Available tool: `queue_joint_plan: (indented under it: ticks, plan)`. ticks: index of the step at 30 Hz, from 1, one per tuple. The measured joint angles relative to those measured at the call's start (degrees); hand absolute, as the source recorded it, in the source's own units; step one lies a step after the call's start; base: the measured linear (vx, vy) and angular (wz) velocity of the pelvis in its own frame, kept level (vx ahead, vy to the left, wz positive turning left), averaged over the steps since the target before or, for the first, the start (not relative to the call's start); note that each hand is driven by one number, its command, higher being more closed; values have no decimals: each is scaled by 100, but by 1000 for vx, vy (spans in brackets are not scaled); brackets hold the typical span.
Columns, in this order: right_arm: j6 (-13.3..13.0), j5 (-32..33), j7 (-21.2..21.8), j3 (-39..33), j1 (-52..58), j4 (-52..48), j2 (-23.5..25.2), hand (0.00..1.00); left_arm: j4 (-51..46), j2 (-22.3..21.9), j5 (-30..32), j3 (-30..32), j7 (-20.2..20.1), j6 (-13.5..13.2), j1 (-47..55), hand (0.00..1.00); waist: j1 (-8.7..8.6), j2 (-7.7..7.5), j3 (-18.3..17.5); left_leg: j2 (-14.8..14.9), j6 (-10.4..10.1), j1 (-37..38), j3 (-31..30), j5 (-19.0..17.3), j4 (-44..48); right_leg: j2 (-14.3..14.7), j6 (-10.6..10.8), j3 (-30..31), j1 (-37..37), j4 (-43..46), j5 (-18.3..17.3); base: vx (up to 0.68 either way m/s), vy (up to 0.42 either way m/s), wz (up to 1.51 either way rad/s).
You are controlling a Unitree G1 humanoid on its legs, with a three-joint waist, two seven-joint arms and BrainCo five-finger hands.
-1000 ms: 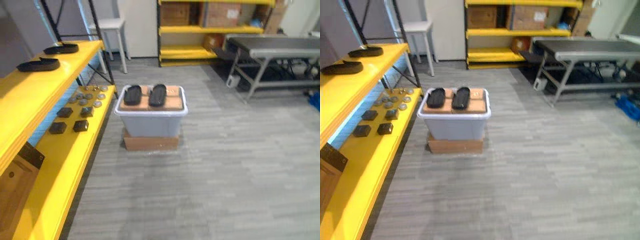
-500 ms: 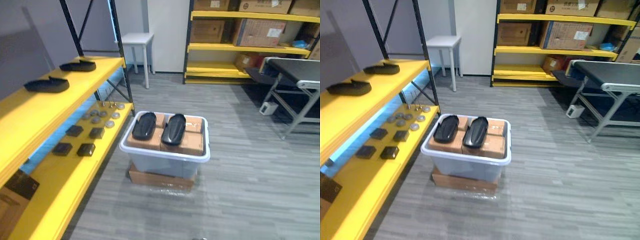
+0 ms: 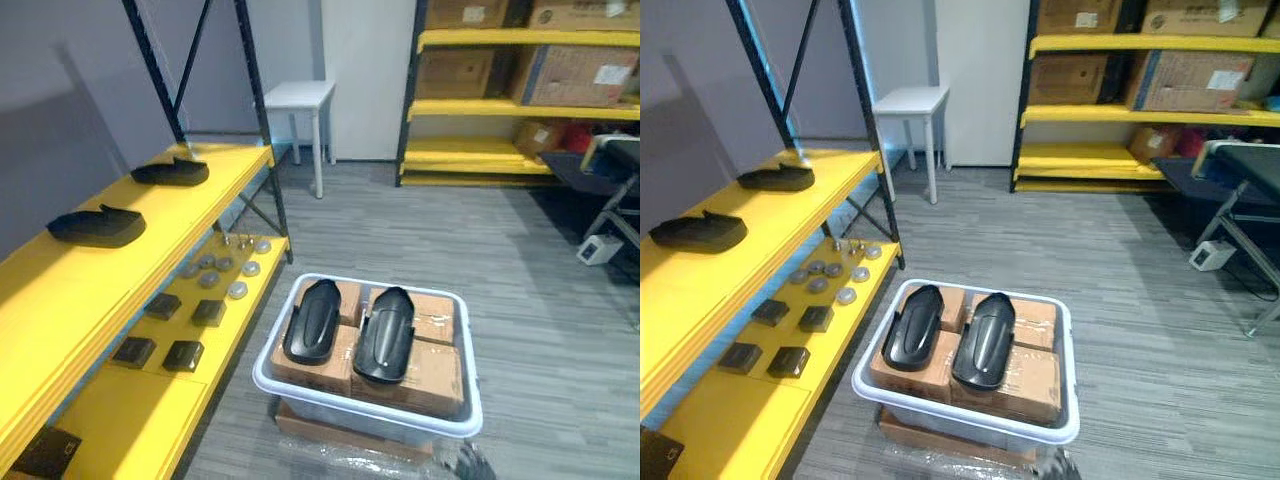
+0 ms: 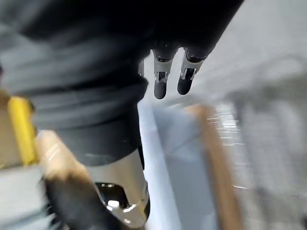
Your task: Walk over and take plastic housings, then place them on the shelf
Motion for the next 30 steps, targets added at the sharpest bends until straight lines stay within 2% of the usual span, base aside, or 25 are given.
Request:
queue_joint_plan:
  ticks: [1, 3, 6, 9, 16, 19, 22, 30]
  plan:
    - [-2, -197, -120, 10, -12, -64, -15, 0, -16, -46, 31, -135, -4, -7, 166, 0, 12, 26, -40, -67, -27, 351, -23, 159, -526, 3, 20, 14, 102, 14, 92, 262, 51, 30]
    - [-2, -567, -307, 18, -111, -257, 46, 0, -24, -56, 129, -321, -9, -2, 275, 0, 19, 77, -36, -129, -67, 599, -35, 282, -907, 12, 26, -26, 175, 53, 95, 222, 67, 7]
    - [21, -1034, -725, 8, -435, -367, 29, 0, -52, 85, 321, -752, 42, -18, 250, 0, 46, 85, 16, -197, -64, 433, -188, 283, -902, 12, 54, -176, 80, 67, 115, 112, 30, 20]
    - [21, -1330, -1206, 9, -1236, -530, 25, 0, -237, 141, 381, -992, 147, -75, 173, 0, 82, 111, 303, -215, -13, 201, -249, 323, -900, 4, 54, -272, -124, 76, 116, 8, 18, 15]
    - [209, -1345, -2086, -415, -3328, -412, -436, 0, -620, 119, 145, -1424, 375, -226, -409, 0, 411, 350, 1125, -251, 126, -896, -593, 518, -647, -24, 38, -424, -847, 49, 144, -100, 16, 23]
    - [324, -1299, -2345, -529, -3949, 66, -650, 0, -723, 130, -34, -1540, 434, -292, -420, 0, 436, 400, 1437, -273, 118, -1090, -686, 499, -556, -31, 38, -448, -990, 49, 143, -97, 14, 14]
    - [466, -1224, -2481, -603, -4312, 451, -865, 0, -720, 142, -189, -1701, 523, -307, -421, 0, 515, 463, 1569, -262, 159, -1254, -682, 532, -552, -18, 37, -419, -1143, 48, 142, -73, 3, -4]
    - [732, -1365, -2877, -611, -4513, 544, -973, 0, -649, 258, -303, -2006, 698, -369, -546, 0, 519, 474, 1771, -200, 196, -1392, -609, 559, -422, 33, 33, -268, -1320, 115, 143, -6, -15, -6]
